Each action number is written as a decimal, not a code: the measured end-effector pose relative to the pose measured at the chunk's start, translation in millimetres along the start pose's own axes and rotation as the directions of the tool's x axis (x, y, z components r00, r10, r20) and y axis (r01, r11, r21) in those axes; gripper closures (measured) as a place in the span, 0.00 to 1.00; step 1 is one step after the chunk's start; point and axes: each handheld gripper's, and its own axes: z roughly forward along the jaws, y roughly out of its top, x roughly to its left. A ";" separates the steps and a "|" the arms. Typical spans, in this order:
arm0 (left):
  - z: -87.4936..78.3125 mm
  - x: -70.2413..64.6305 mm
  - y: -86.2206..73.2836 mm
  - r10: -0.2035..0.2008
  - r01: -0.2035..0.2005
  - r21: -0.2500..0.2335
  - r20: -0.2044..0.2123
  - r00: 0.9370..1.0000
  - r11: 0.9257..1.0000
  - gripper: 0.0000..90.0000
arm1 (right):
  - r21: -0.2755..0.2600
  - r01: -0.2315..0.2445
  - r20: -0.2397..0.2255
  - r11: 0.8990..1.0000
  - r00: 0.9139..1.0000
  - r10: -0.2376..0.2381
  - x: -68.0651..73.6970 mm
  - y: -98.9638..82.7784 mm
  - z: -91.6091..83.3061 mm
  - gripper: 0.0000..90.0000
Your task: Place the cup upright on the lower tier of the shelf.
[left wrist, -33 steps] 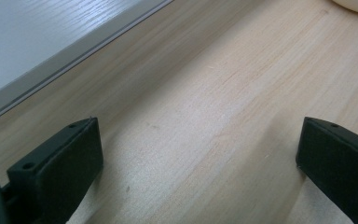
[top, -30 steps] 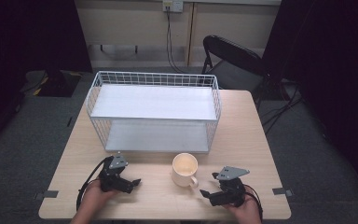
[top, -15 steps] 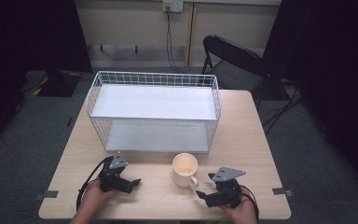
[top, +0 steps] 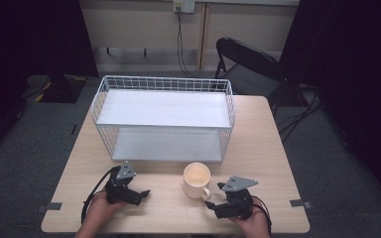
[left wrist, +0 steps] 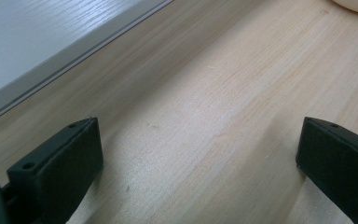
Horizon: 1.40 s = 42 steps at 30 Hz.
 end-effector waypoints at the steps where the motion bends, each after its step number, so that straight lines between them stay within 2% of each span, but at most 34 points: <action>1: 0.0 0.0 0.0 0.000 0.000 0.000 0.000 1.000 1.000 0.00 | -0.002 0.003 -0.003 1.000 1.000 -0.003 0.3 0.6 0.5 0.26; 9: 0.0 0.0 0.0 0.000 0.000 0.000 0.000 1.000 1.000 0.00 | -0.016 0.004 -0.008 1.000 1.000 -0.004 5.3 8.2 2.8 0.33; 15: 0.0 0.0 0.0 0.000 0.000 0.000 0.000 1.000 1.000 0.00 | -0.012 -0.007 0.000 1.000 1.000 0.007 4.4 9.5 4.1 0.37; 30: 0.0 0.0 0.0 0.000 0.000 0.000 0.000 1.000 1.000 0.00 | -0.030 -0.009 -0.002 1.000 1.000 0.009 6.4 14.2 1.7 0.54; 36: 0.0 0.0 0.0 0.000 0.000 0.000 0.000 1.000 1.000 0.00 | -0.025 0.004 0.019 1.000 1.000 -0.003 7.6 15.1 -0.1 0.62; 42: 0.0 0.0 0.0 0.000 0.000 0.000 0.000 1.000 1.000 0.00 | -0.032 -0.005 0.039 0.999 0.999 0.006 5.0 15.4 -4.1 0.69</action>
